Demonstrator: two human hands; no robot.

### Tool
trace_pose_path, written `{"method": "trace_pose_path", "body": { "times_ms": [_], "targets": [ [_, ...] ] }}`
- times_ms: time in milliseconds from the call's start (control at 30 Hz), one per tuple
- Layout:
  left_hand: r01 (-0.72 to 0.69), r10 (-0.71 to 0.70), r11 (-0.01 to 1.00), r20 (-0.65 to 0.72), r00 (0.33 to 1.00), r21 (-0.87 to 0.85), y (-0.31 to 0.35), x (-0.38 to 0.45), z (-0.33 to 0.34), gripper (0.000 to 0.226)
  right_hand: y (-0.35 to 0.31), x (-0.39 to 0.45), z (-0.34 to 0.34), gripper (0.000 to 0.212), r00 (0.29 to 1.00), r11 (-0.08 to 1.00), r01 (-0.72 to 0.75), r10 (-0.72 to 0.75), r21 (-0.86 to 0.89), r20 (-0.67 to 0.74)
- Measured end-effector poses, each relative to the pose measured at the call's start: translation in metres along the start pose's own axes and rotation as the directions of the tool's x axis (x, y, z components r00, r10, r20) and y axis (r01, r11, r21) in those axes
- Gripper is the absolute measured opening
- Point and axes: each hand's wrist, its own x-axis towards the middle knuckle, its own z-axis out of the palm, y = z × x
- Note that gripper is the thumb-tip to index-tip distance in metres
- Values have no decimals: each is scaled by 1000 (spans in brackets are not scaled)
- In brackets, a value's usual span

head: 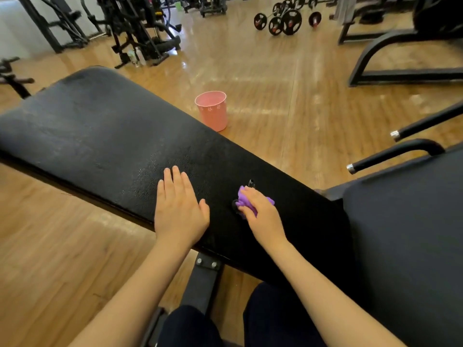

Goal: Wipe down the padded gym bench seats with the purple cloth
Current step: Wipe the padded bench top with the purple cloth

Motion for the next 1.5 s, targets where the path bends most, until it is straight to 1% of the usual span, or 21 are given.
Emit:
{"method": "trace_pose_path", "body": {
  "times_ms": [67, 133, 167, 300, 433, 467, 500, 533, 600, 700, 767, 867, 933, 1000, 1100, 1167, 1233, 1300, 1367, 1433, 1500],
  "targets": [
    [0, 0, 1000, 7, 1000, 23, -1, 0, 3, 75, 25, -11, -14, 44, 998, 998, -61, 61, -6, -18],
    [1, -1, 1000, -6, 1000, 31, -1, -1, 3, 75, 64, -27, -36, 43, 972, 979, -204, 206, 31, -109],
    [0, 0, 999, -2, 1000, 45, -1, -1, 2, 75, 85, -36, -50, 41, 941, 955, -290, 297, 67, -162],
    [-3, 2, 997, 7, 1000, 77, -2, 0, 2, 79, 154, -68, -102, 36, 745, 796, -596, 597, 106, -297],
    [5, -5, 998, -10, 1000, 61, -1, 0, 2, 81, 165, -47, -98, 32, 536, 641, -742, 743, 197, -401],
    [7, -7, 998, -6, 1000, 61, -1, 0, 2, 81, 156, -37, -91, 31, 517, 629, -756, 743, 181, -425],
    [8, -7, 998, -4, 1000, 58, -1, 0, 2, 81, 144, -24, -83, 30, 534, 647, -746, 722, 156, -441],
    [6, -6, 998, -4, 1000, 55, -1, 0, 2, 81, 129, -12, -74, 28, 585, 692, -712, 677, 116, -447],
    [4, -4, 999, -9, 1000, 53, 0, 0, 2, 81, 95, 14, -53, 23, 735, 815, -579, 533, 22, -418],
    [5, -4, 999, -27, 1000, 48, 0, 0, 3, 78, 36, 47, -22, 27, 923, 957, -285, 288, 48, -257],
    [-4, 6, 999, -40, 999, 35, -1, -1, 4, 75, 7, 57, -7, 35, 981, 984, -133, 147, 117, -125],
    [-22, 23, 999, -55, 998, 27, -1, -1, 6, 79, 11, 53, -11, 48, 999, 995, -33, 36, 92, -27],
    [-25, 27, 999, -60, 998, 32, -1, -1, 6, 79, 39, 46, -26, 47, 998, 998, -47, 48, 30, -38],
    [-20, 21, 999, -54, 998, 27, -1, -1, 6, 79, 73, 36, -47, 41, 975, 981, -187, 192, 57, -114],
    [-5, 6, 999, -37, 999, 32, -2, 1, 6, 79, 109, 22, -70, 36, 870, 901, -408, 432, 148, -237],
    [-1, 3, 999, -50, 999, 38, -2, 1, 5, 78, 112, 25, -68, 33, 812, 867, -479, 496, 134, -308],
    [7, -5, 999, -43, 999, 54, -2, 0, 3, 77, 97, 35, -55, 35, 779, 853, -509, 515, 119, -359],
    [13, -12, 998, -20, 1000, 64, -1, -1, 0, 81, 70, 47, -37, 38, 812, 878, -461, 475, 126, -339],
    [9, -10, 997, 6, 1000, 73, 0, -1, -4, 82, 34, 62, -17, 39, 886, 929, -354, 371, 111, -279],
    [15, -17, 998, 30, 999, 65, 0, -2, -6, 83, -11, 77, 5, 40, 969, 982, -163, 178, 99, -172],
    [27, -29, 999, 44, 999, 46, 1, -2, -11, 83, -59, 89, 27, 39, 998, 996, 60, -59, 70, -18]
  ]
}}
